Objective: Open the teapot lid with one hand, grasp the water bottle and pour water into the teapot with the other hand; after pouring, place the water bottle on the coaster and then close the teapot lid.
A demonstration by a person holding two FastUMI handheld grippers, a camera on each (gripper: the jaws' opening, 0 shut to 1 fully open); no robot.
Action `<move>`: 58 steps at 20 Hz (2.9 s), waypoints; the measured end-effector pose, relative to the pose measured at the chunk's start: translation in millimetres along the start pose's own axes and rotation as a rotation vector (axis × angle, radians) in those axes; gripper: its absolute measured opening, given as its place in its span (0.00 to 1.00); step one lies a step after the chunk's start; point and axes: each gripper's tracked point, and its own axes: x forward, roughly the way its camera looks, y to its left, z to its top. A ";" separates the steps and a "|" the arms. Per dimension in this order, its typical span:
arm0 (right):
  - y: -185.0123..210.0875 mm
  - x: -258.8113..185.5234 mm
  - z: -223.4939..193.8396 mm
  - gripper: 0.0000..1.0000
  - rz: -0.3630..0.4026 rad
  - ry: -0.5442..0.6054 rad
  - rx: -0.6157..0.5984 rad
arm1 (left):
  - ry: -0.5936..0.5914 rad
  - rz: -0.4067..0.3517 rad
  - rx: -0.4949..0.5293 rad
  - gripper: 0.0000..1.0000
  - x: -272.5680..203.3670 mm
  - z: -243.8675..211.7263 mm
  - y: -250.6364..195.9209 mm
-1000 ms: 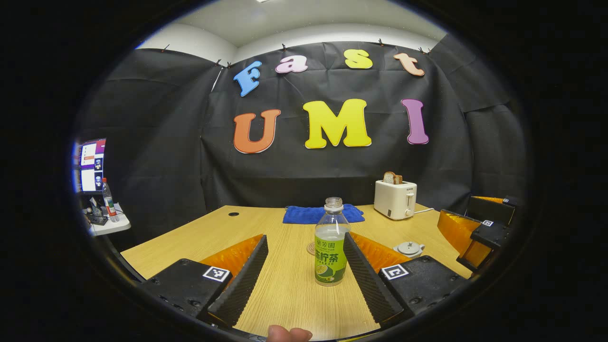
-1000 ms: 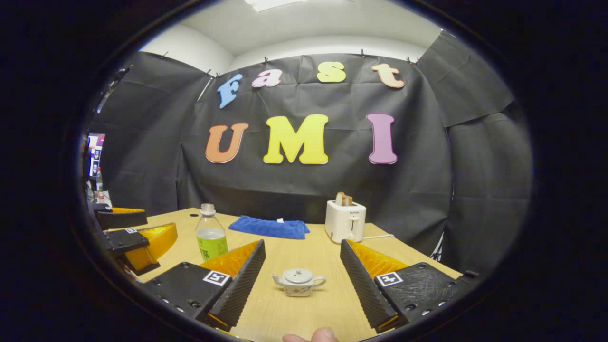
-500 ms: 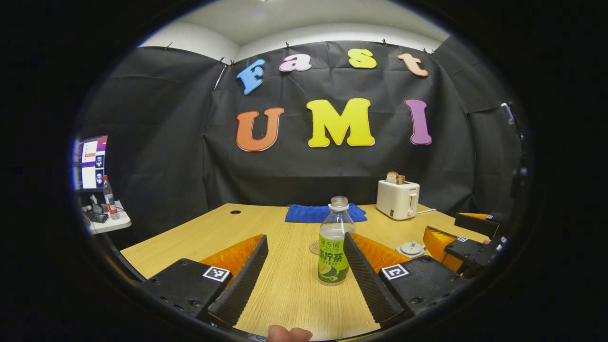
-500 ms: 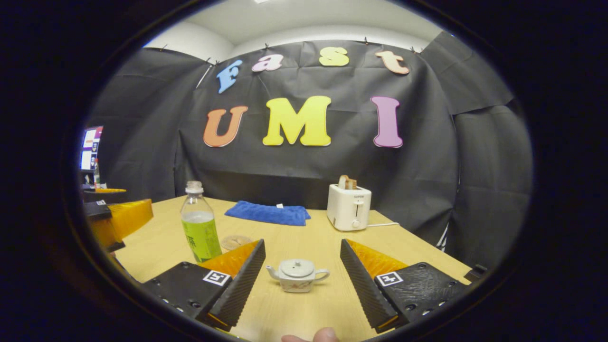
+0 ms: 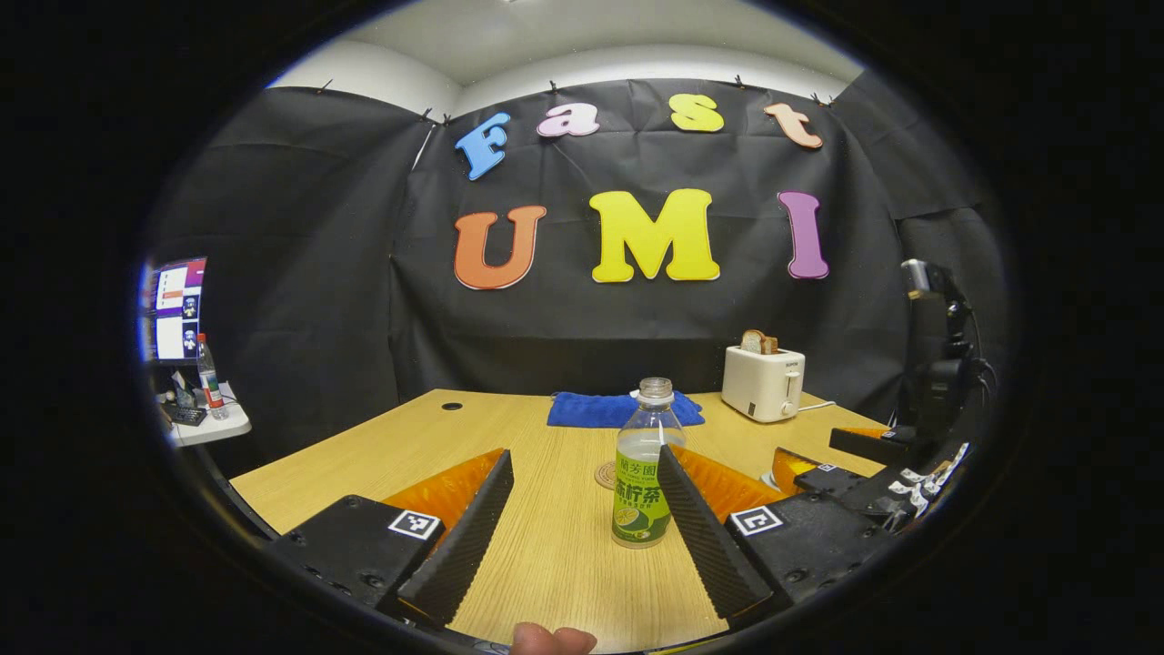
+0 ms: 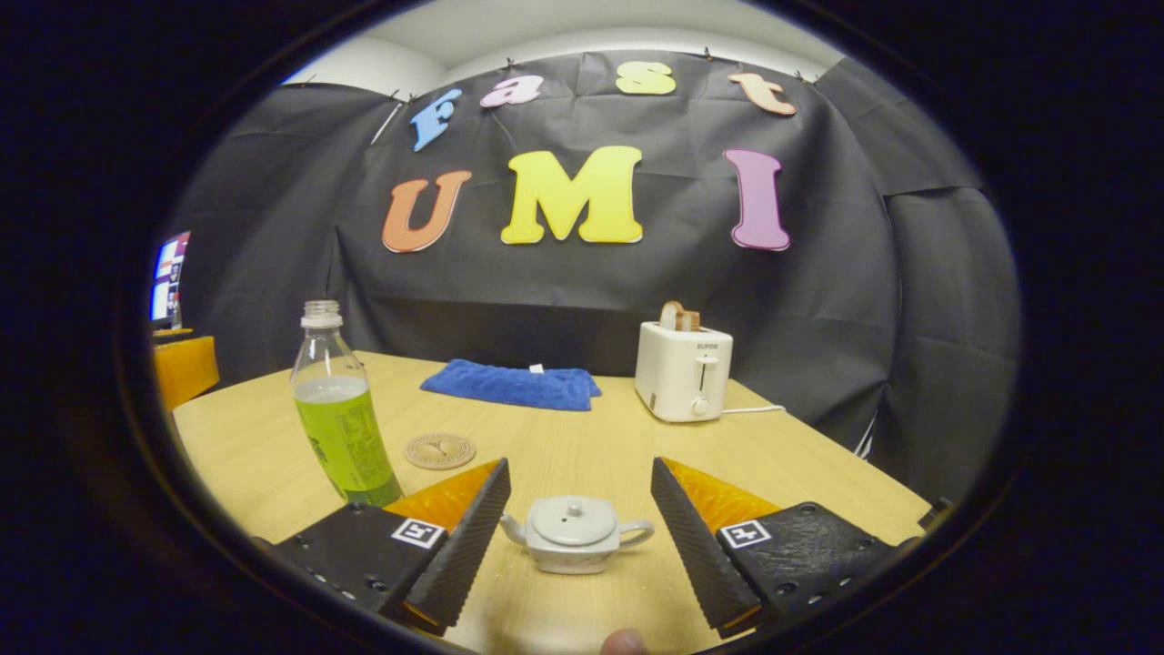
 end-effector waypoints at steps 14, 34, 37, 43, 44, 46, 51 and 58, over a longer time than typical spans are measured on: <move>8.6 27.8 -22.9 0.17 -0.007 0.067 0.013 | 0.030 0.009 0.004 1.00 5.9 -10.6 5.9; -30.9 -13.6 23.0 0.00 0.065 -0.036 0.024 | 0.166 -0.126 -0.039 1.00 50.0 -70.0 -55.6; -38.4 -22.7 27.4 0.00 0.061 -0.046 0.022 | 0.204 -0.121 -0.032 1.00 60.3 -86.5 -58.5; -43.9 -23.1 29.5 0.00 0.060 -0.044 0.029 | 0.237 -0.091 -0.058 1.00 82.2 -104.8 -54.6; -44.7 -22.3 28.2 0.00 0.061 -0.041 0.030 | 0.243 -0.096 -0.059 1.00 84.8 -107.2 -55.2; -46.4 -21.3 26.5 0.00 0.064 -0.031 0.034 | 0.251 -0.093 -0.050 1.00 89.3 -111.1 -53.5; -49.9 -24.6 30.9 0.00 0.071 -0.046 0.031 | 0.252 -0.106 -0.016 0.88 91.1 -111.0 -56.2; -63.1 -27.0 23.4 0.00 0.086 -0.037 0.050 | 0.265 -0.035 0.283 0.77 89.8 -89.9 -37.6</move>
